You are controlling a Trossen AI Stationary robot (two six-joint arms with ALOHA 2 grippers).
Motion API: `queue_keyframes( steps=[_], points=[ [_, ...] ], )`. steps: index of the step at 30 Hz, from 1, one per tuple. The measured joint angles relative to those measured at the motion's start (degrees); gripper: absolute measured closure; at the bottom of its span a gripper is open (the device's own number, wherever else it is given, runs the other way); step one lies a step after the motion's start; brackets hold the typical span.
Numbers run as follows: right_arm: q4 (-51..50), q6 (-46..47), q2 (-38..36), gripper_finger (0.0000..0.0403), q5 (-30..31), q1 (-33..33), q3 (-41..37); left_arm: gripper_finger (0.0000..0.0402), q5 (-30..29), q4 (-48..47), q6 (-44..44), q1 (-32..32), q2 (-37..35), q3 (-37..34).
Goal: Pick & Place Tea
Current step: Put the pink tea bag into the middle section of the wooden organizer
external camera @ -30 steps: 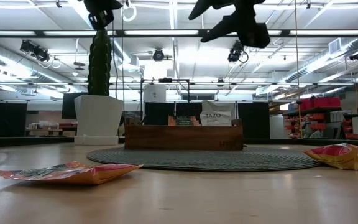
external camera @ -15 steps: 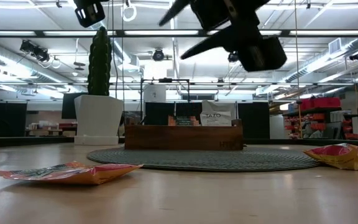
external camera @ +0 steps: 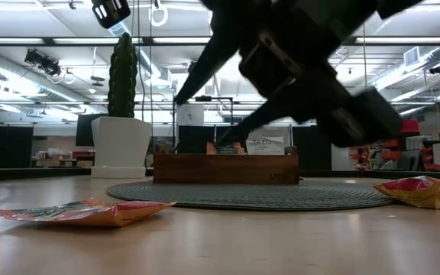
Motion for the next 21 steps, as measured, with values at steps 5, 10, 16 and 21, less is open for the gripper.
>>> queue_keyframes(
  steps=[5,10,16,21],
  points=[
    [2.90,4.94,2.20,0.0224,0.57,0.31,0.04,0.0296,0.00,0.20,0.43,0.00,0.00,0.00],
    [3.82,7.56,3.99,0.0224,0.79,0.24,-0.04,0.0296,0.15,0.29,1.57,0.00,0.00,0.00],
    [5.87,9.11,4.70,0.0224,3.00,0.27,0.00,0.0296,0.20,0.23,1.92,0.00,0.00,0.00],
    [5.81,8.05,4.70,0.0224,3.42,-0.70,0.39,0.0296,0.20,0.19,3.27,0.00,0.00,0.00]
  ],
)
